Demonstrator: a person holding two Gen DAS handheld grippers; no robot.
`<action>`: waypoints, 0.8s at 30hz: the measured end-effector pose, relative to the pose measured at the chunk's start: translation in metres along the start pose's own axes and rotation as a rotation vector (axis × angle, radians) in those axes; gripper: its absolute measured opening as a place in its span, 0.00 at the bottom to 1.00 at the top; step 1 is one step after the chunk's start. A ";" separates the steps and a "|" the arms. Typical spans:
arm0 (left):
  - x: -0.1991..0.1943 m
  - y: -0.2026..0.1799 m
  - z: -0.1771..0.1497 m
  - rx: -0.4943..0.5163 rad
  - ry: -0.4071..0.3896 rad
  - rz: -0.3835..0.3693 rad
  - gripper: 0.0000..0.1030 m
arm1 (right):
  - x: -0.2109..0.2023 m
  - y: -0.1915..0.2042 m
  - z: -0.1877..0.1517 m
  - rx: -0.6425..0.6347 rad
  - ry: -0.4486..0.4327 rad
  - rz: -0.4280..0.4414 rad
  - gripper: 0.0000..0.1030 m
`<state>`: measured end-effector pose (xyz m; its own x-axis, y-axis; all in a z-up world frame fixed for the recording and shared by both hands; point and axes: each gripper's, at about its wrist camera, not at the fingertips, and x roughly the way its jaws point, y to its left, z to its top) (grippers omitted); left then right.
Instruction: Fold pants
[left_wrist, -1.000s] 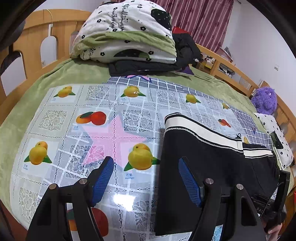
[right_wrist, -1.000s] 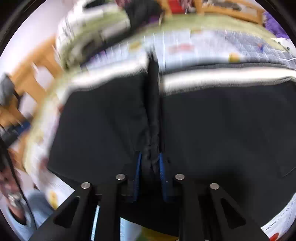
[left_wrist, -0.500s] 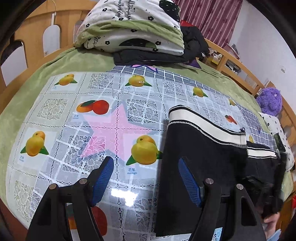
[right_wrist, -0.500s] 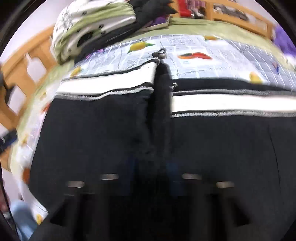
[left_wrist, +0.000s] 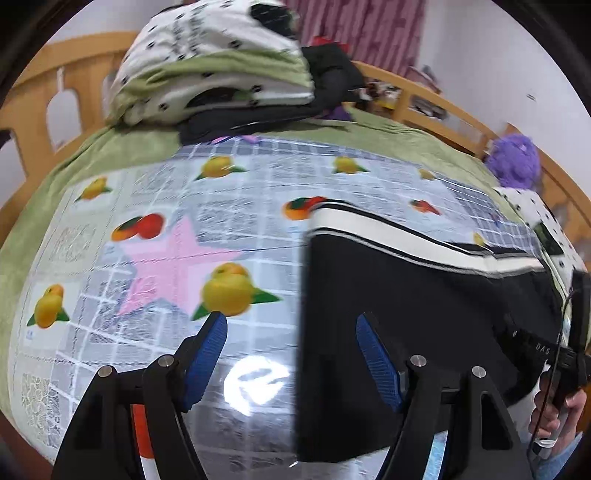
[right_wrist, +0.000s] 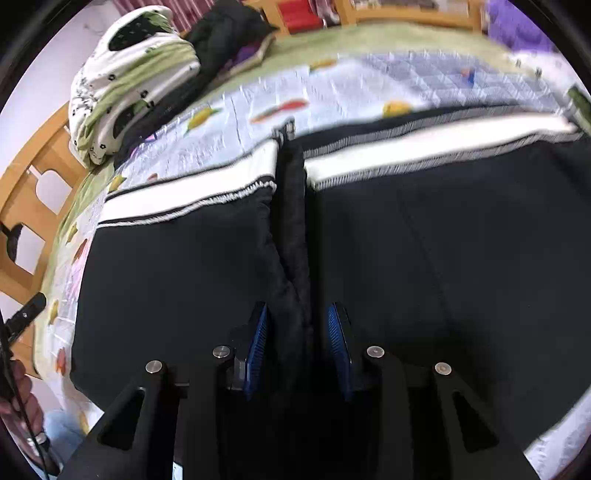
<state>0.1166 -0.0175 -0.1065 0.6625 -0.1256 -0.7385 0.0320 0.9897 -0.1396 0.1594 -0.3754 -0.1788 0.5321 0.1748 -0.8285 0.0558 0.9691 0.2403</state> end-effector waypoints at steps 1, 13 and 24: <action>-0.001 -0.006 -0.003 0.009 -0.001 -0.008 0.69 | -0.010 0.001 -0.003 -0.013 -0.046 -0.007 0.34; 0.027 -0.047 -0.035 0.123 0.118 0.035 0.72 | -0.046 -0.015 -0.042 -0.152 -0.150 -0.021 0.51; 0.035 -0.025 0.013 0.151 0.091 0.010 0.71 | -0.098 -0.136 -0.063 0.241 -0.216 -0.054 0.53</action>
<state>0.1492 -0.0460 -0.1204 0.5934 -0.1146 -0.7967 0.1421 0.9892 -0.0365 0.0469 -0.5134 -0.1624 0.6883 0.0587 -0.7230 0.2731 0.9024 0.3332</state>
